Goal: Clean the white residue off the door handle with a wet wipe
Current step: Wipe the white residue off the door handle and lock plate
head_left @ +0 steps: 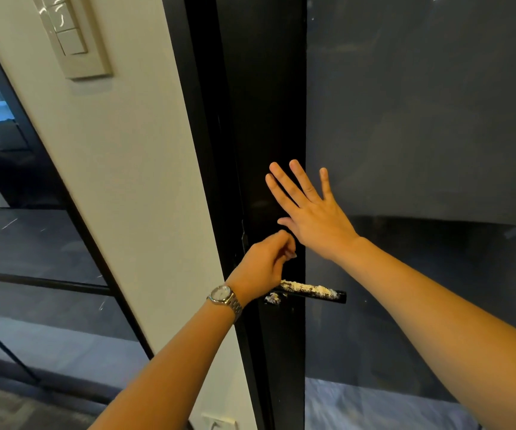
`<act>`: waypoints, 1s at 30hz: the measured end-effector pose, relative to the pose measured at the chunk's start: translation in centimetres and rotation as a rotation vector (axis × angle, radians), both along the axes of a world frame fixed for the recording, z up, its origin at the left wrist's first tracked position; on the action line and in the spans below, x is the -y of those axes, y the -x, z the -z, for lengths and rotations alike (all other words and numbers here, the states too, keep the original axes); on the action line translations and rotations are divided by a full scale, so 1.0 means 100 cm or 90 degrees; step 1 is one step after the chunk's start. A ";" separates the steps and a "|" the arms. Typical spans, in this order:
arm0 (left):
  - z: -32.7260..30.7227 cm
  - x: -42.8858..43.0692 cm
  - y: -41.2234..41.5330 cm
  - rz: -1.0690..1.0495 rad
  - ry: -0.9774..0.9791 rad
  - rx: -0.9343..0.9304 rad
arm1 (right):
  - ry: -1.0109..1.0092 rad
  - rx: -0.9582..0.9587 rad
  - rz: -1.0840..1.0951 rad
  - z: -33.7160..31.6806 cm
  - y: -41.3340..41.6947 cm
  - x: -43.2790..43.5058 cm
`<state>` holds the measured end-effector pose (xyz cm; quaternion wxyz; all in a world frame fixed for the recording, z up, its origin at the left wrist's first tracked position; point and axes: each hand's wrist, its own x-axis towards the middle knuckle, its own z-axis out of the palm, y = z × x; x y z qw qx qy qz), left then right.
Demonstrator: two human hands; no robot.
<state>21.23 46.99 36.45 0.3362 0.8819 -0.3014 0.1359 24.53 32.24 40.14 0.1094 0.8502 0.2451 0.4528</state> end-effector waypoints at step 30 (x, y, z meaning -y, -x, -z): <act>0.002 -0.019 -0.002 -0.037 -0.034 0.017 | 0.004 -0.010 0.005 0.001 -0.003 0.004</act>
